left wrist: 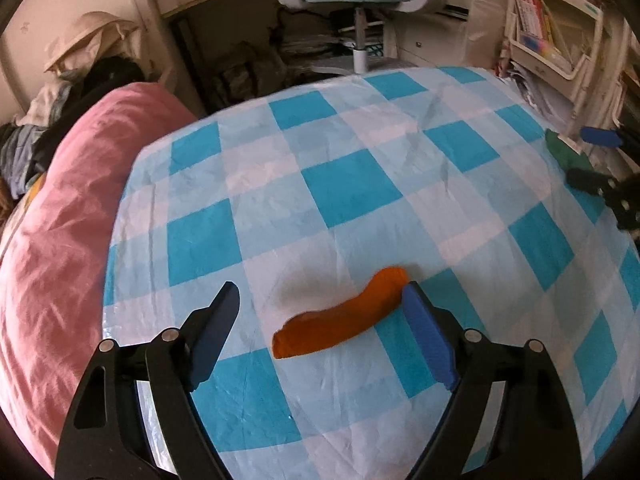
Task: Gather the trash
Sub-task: 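Grasp the orange scrap with the left gripper while the right grasps the green plush toy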
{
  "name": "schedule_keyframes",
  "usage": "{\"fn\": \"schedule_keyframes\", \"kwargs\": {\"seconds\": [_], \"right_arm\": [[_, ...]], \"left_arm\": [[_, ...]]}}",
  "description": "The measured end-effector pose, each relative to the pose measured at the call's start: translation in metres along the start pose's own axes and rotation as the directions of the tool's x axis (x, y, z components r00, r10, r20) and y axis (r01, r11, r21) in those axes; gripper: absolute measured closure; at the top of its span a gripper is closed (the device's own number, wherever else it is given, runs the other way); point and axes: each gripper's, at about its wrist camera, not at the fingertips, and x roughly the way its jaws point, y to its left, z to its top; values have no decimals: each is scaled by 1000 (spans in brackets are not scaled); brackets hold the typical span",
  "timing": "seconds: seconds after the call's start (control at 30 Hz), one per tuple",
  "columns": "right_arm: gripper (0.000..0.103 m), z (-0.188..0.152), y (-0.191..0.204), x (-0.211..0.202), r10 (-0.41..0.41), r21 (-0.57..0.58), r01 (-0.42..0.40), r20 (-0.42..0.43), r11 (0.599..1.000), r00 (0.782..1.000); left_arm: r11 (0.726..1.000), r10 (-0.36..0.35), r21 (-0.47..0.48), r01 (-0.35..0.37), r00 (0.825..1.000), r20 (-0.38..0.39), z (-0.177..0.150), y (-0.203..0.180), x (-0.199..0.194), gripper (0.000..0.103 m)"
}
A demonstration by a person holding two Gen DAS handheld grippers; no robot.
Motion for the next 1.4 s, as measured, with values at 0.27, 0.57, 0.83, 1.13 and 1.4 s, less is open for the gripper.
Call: {"fn": "schedule_keyframes", "kwargs": {"seconds": [0.27,0.57,0.83,1.13,1.4], "right_arm": [[26,1,-1,12,62,6,-62,-40,998,997],[44,0,-2,16,94,19,-93,-63,995,994],[63,1,-1,17,104,22,-102,-63,995,993],[67,-1,35,-26,238,-38,-239,-6,970,971],[67,-22,79,-88,387,-90,-381,70,920,919]], "left_arm": [[999,-37,21,37,999,-12,0,-4,3,39],[994,-62,91,65,997,-35,4,-26,-2,85],[998,-46,50,49,998,-53,5,-19,-1,85],[996,-81,-28,81,997,10,-1,-21,-41,89],[986,-101,-129,109,993,67,-23,-27,-89,89]]}}
